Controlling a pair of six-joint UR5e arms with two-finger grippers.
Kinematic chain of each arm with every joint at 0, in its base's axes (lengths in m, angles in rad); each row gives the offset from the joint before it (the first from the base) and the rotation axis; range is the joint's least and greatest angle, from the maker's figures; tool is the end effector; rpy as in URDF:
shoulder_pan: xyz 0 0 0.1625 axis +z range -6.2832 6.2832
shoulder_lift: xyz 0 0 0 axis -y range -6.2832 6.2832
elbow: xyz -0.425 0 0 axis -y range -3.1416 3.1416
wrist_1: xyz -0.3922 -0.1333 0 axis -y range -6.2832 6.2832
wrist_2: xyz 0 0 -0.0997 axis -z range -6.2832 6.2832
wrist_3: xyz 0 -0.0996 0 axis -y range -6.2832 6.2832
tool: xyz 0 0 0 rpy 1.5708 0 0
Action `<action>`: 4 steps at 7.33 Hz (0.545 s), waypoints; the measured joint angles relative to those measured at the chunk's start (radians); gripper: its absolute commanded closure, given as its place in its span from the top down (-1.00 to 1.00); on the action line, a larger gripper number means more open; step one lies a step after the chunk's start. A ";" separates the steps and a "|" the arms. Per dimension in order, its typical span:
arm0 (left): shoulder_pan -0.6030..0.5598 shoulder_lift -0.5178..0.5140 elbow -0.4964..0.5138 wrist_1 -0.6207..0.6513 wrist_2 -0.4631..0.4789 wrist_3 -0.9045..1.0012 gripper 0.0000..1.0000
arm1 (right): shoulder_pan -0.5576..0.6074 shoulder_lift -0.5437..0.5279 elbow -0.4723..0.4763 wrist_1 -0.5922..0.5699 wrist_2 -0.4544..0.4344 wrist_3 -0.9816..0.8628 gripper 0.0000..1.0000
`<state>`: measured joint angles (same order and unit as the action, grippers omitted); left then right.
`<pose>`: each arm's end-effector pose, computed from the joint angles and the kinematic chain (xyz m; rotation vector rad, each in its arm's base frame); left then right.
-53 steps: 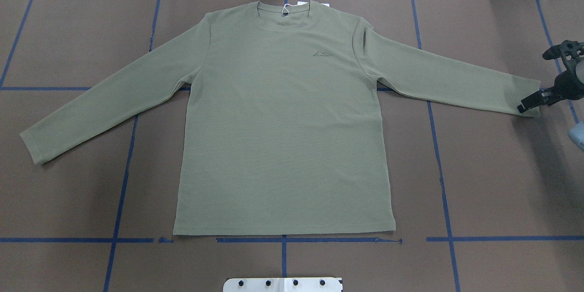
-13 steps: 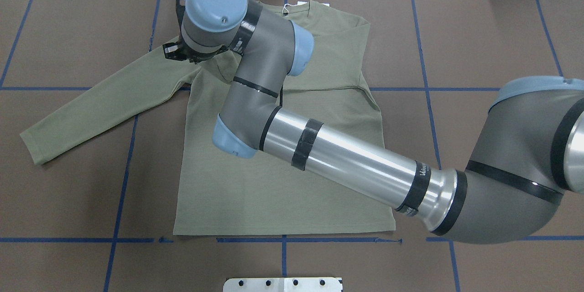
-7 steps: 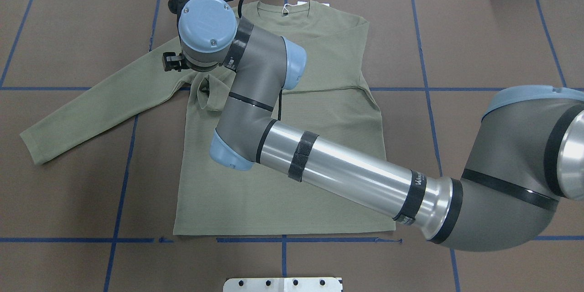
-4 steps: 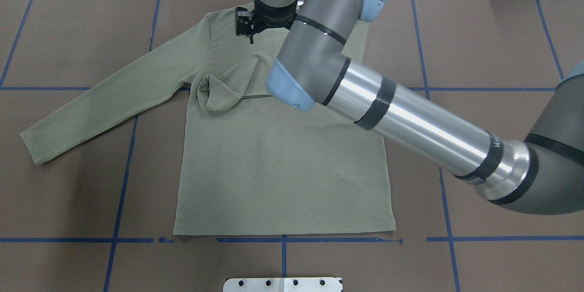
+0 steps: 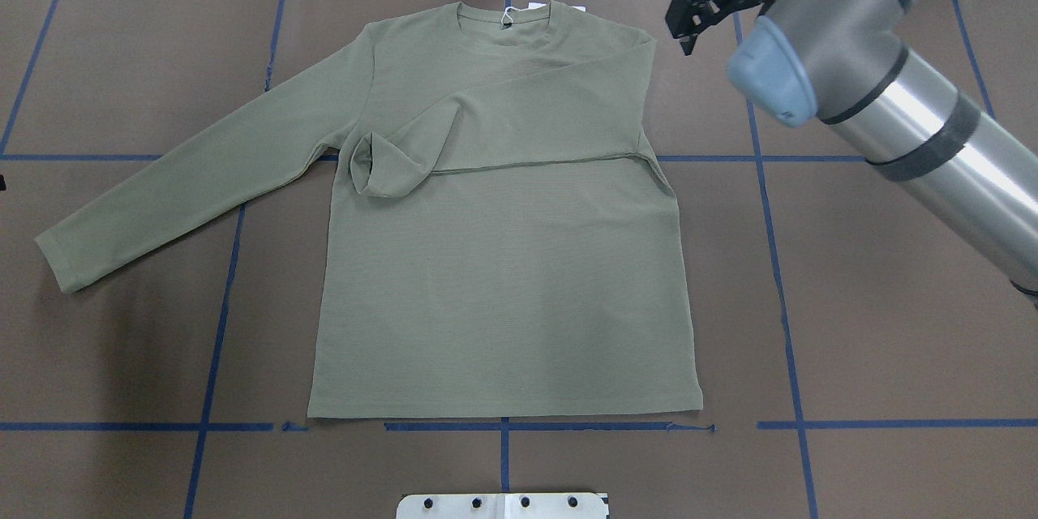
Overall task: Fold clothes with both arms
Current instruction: 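Release the sleeve and raise the right gripper away from the shirt, then lower the left gripper to the other sleeve cuff and grasp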
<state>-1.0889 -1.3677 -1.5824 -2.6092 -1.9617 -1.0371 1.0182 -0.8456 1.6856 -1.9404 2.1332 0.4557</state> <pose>0.1168 -0.4291 0.6397 0.3549 0.8454 -0.3506 -0.2838 -0.6130 0.2184 0.1345 -0.7054 -0.2249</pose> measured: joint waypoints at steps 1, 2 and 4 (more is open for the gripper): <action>0.068 0.010 -0.008 0.000 0.046 -0.075 0.98 | 0.042 -0.065 0.032 -0.003 0.036 -0.064 1.00; 0.142 0.014 -0.019 0.009 0.092 -0.152 0.98 | 0.071 -0.114 0.054 -0.002 0.062 -0.105 1.00; 0.238 0.017 -0.049 0.057 0.146 -0.233 0.98 | 0.094 -0.158 0.071 0.001 0.084 -0.137 1.00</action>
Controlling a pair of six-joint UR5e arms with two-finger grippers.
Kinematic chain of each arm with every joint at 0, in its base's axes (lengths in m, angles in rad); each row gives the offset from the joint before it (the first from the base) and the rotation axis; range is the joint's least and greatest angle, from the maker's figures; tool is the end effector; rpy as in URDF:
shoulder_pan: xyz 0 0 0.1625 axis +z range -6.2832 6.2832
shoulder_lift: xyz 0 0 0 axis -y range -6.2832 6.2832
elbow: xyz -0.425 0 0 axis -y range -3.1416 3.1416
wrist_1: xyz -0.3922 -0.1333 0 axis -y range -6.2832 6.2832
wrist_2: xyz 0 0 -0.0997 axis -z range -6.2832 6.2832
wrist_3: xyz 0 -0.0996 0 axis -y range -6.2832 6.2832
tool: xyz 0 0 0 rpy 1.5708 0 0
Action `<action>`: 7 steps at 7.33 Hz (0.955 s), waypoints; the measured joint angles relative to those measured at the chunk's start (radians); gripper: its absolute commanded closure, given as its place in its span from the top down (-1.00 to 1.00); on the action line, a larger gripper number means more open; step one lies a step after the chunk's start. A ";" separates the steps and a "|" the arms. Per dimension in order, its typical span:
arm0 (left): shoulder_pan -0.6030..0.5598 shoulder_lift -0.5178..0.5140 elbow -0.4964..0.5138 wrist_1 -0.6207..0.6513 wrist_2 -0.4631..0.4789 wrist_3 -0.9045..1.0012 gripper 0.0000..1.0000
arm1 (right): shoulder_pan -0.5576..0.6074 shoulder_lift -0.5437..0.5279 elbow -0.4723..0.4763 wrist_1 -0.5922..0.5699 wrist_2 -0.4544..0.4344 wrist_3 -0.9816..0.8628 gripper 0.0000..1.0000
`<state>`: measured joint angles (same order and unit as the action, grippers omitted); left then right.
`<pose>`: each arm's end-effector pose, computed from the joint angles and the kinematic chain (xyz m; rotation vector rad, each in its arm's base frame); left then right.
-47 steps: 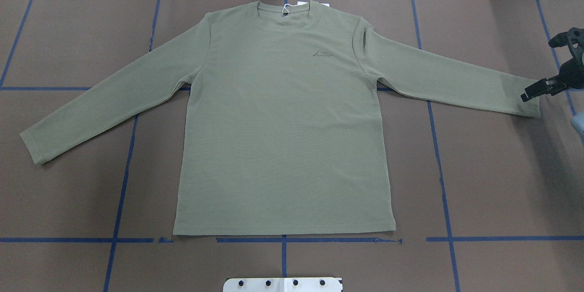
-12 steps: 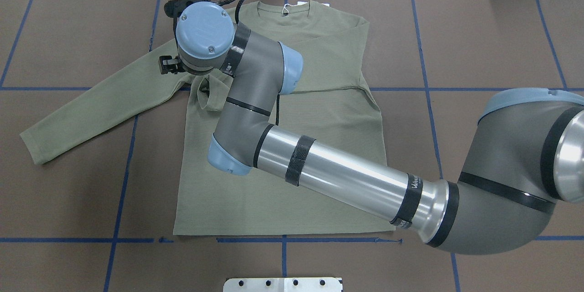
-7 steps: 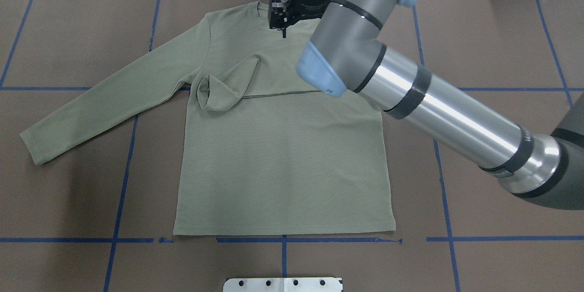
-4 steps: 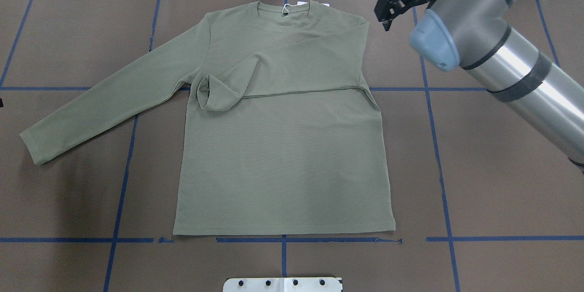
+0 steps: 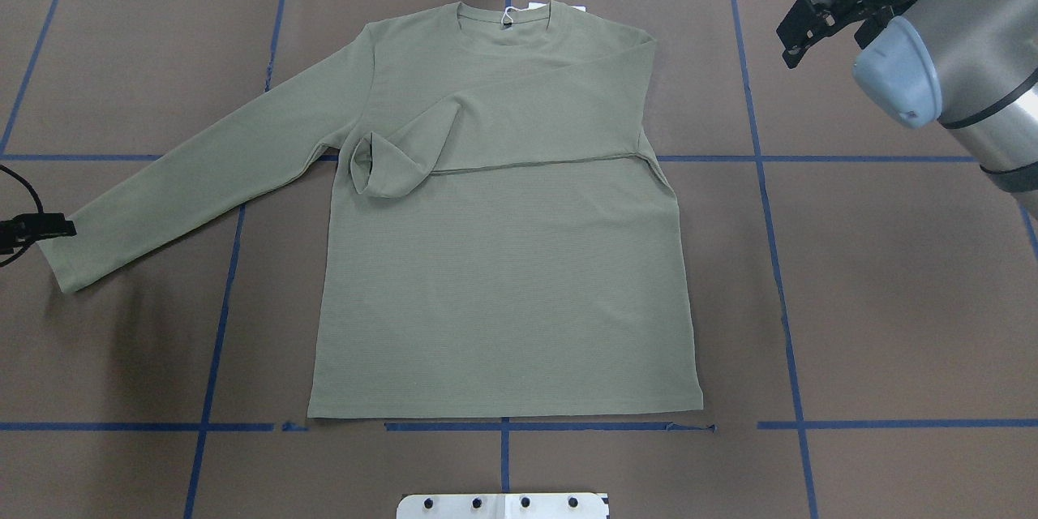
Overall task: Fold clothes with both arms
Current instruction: 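Lower the left gripper to the other sleeve cuff and grasp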
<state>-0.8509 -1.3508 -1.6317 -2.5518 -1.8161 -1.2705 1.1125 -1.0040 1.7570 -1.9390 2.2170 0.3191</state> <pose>0.2035 -0.3976 0.6321 0.2529 0.8178 -0.4161 -0.2159 -0.6034 0.2891 0.1020 -0.7328 -0.2571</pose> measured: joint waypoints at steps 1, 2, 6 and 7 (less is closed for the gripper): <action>0.027 0.001 -0.003 0.014 0.019 -0.014 0.98 | 0.002 -0.007 0.001 0.001 0.003 -0.003 1.00; 0.045 0.002 -0.001 0.027 0.037 -0.020 0.96 | 0.002 -0.009 0.001 0.001 0.004 -0.004 1.00; 0.069 0.002 0.007 0.060 0.065 -0.022 0.80 | 0.001 -0.010 0.001 0.002 0.003 -0.003 1.00; 0.070 0.002 0.009 0.064 0.066 -0.022 0.72 | 0.001 -0.009 0.001 0.002 0.003 -0.002 1.00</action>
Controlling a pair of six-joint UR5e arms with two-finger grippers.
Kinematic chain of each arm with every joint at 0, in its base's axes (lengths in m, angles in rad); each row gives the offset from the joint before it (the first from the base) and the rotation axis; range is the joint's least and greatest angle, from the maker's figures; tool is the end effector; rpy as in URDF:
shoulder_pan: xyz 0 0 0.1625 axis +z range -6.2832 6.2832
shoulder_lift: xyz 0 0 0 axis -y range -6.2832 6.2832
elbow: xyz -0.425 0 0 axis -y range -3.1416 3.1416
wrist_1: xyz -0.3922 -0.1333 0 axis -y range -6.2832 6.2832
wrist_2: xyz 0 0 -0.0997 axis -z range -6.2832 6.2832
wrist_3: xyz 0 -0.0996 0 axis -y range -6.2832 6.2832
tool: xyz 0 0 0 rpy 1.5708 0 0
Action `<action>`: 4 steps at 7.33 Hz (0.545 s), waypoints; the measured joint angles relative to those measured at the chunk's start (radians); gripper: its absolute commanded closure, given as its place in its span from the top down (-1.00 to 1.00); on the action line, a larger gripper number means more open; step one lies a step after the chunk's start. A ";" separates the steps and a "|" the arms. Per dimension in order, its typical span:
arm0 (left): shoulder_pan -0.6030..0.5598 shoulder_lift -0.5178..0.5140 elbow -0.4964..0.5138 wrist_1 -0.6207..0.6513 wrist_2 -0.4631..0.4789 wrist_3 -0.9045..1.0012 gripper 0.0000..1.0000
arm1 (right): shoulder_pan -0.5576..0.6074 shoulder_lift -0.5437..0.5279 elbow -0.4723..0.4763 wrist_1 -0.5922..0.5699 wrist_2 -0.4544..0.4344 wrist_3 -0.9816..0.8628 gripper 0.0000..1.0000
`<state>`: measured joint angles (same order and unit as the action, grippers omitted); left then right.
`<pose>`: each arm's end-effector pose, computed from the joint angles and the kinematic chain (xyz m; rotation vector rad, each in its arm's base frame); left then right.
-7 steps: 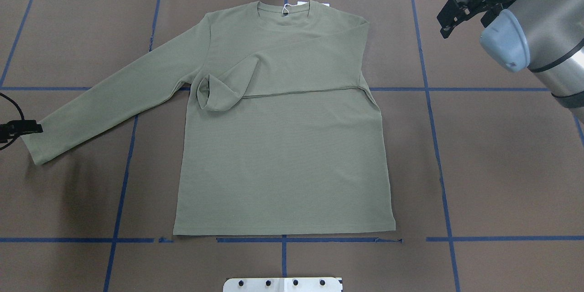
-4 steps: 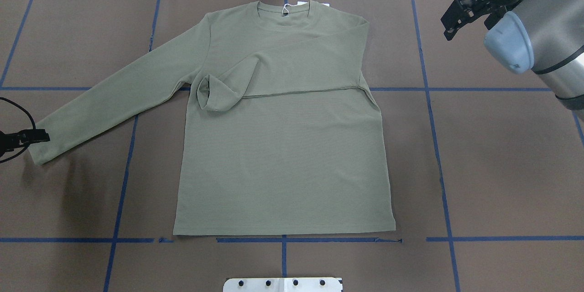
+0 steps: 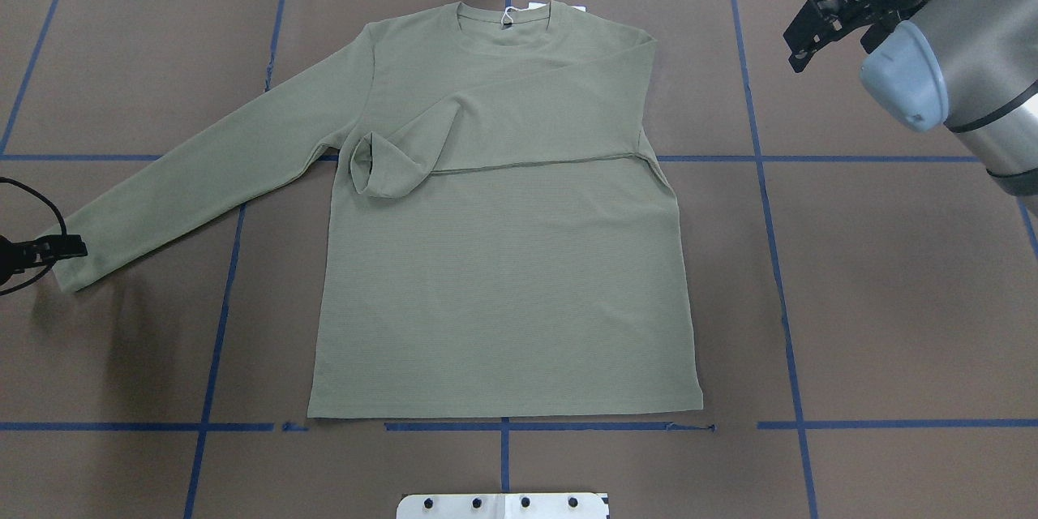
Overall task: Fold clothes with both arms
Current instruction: 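Lower the left gripper to the other sleeve cuff and grasp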
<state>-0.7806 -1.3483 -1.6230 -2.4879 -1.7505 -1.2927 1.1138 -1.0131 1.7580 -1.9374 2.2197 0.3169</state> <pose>0.2260 -0.3864 0.6477 0.2299 0.7346 -0.4106 -0.2147 -0.6023 0.2942 0.0962 -0.7330 -0.2564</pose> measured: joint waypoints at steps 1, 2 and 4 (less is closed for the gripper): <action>0.001 0.000 0.001 0.005 0.000 0.000 0.46 | 0.000 0.000 0.000 0.000 0.000 0.000 1.00; 0.001 0.000 0.001 0.008 0.000 -0.001 0.15 | 0.000 0.000 0.000 0.000 0.000 0.000 1.00; 0.001 0.000 0.002 0.009 0.000 -0.004 -0.35 | 0.000 0.000 -0.001 0.000 0.000 0.001 1.00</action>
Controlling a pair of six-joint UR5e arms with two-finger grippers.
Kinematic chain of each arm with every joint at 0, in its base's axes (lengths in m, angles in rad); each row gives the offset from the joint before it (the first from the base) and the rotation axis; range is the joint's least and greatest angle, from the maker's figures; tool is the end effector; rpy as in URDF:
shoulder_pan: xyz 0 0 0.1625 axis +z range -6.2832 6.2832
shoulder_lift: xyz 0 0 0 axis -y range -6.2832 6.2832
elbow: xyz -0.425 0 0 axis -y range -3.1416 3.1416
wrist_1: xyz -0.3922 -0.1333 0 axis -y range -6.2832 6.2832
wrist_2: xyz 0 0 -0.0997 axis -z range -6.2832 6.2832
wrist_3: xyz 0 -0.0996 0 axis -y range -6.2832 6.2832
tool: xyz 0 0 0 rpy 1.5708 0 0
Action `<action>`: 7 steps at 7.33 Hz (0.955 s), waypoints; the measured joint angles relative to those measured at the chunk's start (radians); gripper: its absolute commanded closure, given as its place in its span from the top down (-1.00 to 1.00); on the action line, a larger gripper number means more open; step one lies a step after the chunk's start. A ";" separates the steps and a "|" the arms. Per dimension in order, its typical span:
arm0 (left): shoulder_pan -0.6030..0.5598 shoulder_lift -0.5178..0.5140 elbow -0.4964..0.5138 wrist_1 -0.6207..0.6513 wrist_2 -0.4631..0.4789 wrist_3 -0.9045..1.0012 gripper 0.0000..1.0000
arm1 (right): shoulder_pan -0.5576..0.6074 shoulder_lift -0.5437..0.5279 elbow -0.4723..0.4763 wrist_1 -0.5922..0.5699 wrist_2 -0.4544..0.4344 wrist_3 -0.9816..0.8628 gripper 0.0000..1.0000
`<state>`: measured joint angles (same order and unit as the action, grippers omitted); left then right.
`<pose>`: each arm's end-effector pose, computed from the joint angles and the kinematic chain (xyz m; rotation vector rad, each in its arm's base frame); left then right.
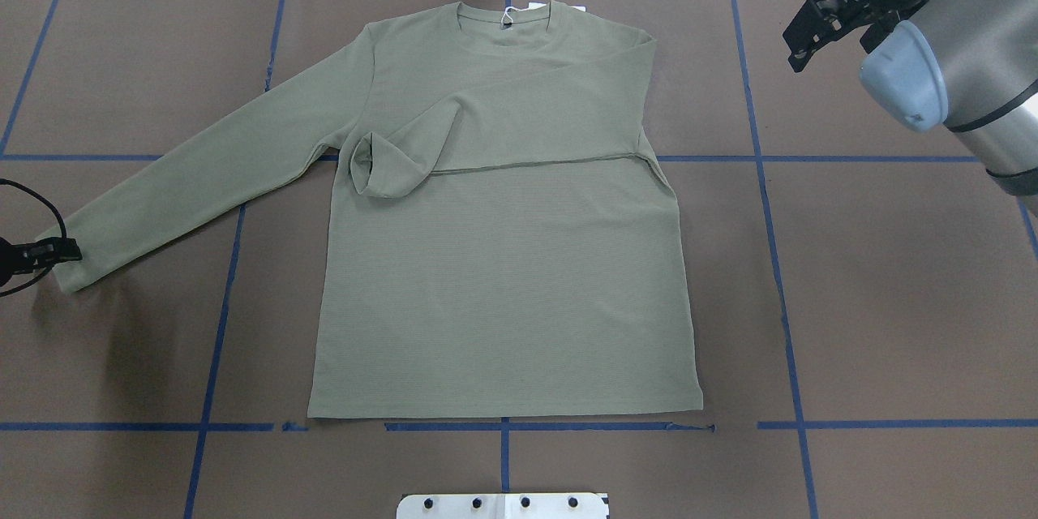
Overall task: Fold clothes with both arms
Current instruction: 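Lower the left gripper to the other sleeve cuff and grasp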
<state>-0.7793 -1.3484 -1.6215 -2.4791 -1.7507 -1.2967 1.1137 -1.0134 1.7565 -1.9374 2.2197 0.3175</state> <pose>0.2264 -0.3860 0.6497 0.2225 0.7267 -0.4146 -0.2149 -0.6025 0.2950 0.0943 -0.7324 -0.2553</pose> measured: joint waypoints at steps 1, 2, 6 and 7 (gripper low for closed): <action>0.000 0.000 0.000 0.000 0.000 -0.005 -0.59 | 0.000 0.000 0.000 0.000 0.003 0.000 1.00; 0.000 0.000 -0.001 0.000 0.000 -0.012 -0.82 | 0.000 0.000 0.001 0.001 0.013 -0.001 1.00; -0.001 -0.001 -0.029 0.012 -0.005 -0.029 -1.00 | 0.005 -0.001 0.001 0.001 0.029 -0.001 1.00; -0.001 -0.010 -0.067 0.064 -0.008 -0.025 -1.00 | 0.014 -0.008 0.001 0.001 0.030 -0.002 1.00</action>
<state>-0.7806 -1.3586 -1.6883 -2.4148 -1.7589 -1.3219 1.1279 -1.0219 1.7577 -1.9367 2.2501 0.3157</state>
